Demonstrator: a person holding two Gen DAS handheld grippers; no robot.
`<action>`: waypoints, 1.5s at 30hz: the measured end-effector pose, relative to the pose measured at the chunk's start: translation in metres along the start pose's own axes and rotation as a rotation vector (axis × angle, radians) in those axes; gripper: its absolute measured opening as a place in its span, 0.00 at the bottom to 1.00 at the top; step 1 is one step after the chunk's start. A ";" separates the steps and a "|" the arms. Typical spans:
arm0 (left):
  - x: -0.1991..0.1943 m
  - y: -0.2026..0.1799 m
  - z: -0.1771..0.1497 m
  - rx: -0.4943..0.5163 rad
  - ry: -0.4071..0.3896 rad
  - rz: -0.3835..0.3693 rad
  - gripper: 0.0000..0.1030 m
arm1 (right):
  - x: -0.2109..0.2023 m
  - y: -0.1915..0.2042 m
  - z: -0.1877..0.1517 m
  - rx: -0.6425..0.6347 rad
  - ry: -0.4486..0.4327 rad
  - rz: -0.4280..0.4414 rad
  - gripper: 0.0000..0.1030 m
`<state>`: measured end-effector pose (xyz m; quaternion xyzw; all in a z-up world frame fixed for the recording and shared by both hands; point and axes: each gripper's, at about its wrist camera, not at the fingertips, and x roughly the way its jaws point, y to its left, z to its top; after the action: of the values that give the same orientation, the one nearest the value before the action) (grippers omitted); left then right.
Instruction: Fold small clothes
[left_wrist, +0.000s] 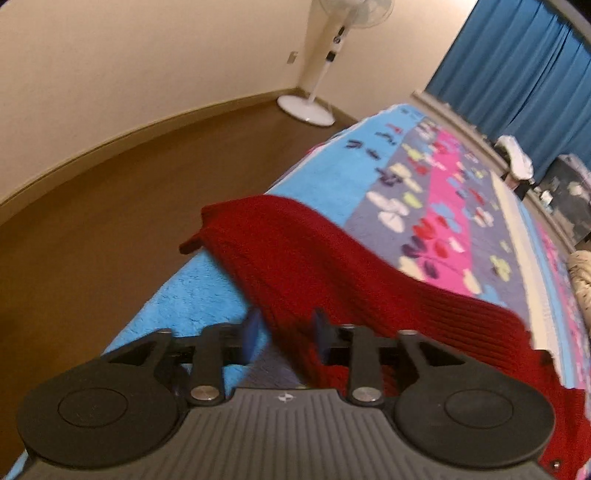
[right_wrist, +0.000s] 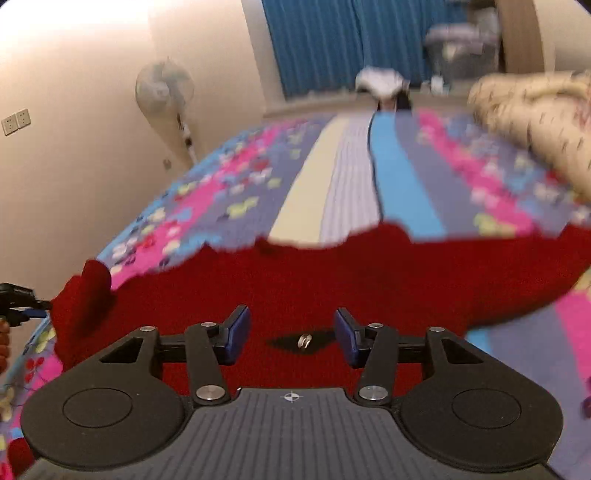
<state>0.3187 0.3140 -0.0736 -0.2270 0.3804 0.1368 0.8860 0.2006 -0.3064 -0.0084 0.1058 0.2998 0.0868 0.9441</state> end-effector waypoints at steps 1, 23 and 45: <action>0.004 0.003 -0.001 -0.011 0.005 0.007 0.48 | 0.005 0.000 0.000 -0.014 0.009 0.001 0.51; -0.167 -0.220 -0.170 0.941 -0.349 -0.650 0.16 | 0.031 -0.029 0.001 0.079 0.050 -0.136 0.15; -0.082 -0.118 -0.053 0.441 0.035 -0.234 0.34 | 0.053 -0.065 -0.013 0.246 0.233 -0.276 0.36</action>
<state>0.2798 0.1805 -0.0099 -0.0731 0.3875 -0.0567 0.9172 0.2422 -0.3550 -0.0639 0.1677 0.4270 -0.0687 0.8859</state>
